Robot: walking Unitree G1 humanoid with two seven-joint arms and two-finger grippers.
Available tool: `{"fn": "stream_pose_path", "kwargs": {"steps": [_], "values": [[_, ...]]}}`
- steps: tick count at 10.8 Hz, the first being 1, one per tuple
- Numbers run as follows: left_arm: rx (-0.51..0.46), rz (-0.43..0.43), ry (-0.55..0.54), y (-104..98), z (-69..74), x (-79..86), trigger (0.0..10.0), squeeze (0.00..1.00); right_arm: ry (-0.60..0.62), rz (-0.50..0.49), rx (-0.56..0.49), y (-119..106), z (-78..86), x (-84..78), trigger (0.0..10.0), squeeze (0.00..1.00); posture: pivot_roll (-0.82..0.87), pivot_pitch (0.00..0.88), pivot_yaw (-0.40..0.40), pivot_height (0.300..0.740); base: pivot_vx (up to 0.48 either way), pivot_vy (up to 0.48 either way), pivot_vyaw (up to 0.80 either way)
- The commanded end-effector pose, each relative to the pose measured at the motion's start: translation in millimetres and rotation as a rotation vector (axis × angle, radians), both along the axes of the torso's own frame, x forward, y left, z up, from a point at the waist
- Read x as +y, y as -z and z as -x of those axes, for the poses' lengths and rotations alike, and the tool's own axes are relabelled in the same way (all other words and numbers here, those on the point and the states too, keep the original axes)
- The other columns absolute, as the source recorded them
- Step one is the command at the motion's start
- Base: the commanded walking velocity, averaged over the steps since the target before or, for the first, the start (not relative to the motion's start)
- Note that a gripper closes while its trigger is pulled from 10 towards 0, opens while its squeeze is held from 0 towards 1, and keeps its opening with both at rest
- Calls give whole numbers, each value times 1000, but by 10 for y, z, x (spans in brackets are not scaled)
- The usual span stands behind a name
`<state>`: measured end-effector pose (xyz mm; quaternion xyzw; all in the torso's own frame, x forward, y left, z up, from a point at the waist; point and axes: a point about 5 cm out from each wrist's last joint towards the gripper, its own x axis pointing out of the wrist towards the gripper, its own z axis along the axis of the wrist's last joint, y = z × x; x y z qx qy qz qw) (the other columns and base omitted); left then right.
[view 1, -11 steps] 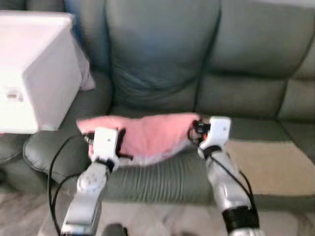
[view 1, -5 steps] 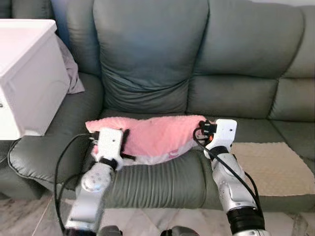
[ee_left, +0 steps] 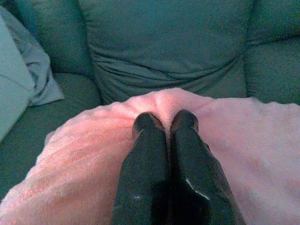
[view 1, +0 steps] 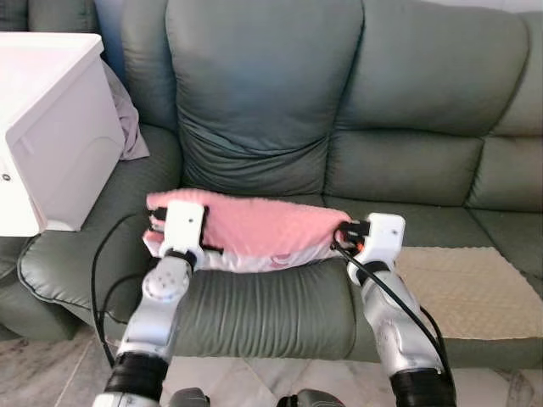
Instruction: Move the pillow to the sofa
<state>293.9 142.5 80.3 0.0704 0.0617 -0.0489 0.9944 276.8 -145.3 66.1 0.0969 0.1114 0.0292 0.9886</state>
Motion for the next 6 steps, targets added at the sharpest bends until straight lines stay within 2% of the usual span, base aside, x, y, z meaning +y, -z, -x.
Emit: {"fn": "stream_pose_path", "kwargs": {"steps": [1, 2, 4, 5, 6], "values": [[-19, 5, -17, -48, -38, 44, 10000, 0, 36, -16, -12, -83, -17, -57, 10000, 0, 31, 0, -81, 740, 0, 0, 0], [6, 1, -40, 4, -51, 124, 10000, 0, 57, -33, -2, -128, -26, -58, 10000, 0, 4, 35, -71, 740, 0, 0, 0], [17, -1, -42, 19, -137, 104, 10000, 0, 53, -20, 29, -169, -116, -23, 10000, 0, -12, 93, -73, 740, 0, 0, 0], [27, 9, -44, 6, -250, 53, 10000, 0, 43, 21, 105, -69, -231, -22, 10000, 0, -14, 108, -76, 740, 0, 0, 0], [36, 8, -72, 22, -320, 62, 10000, 0, 35, 61, 114, -76, -337, -48, 10000, 0, -30, 143, -85, 740, 0, 0, 0]]}}
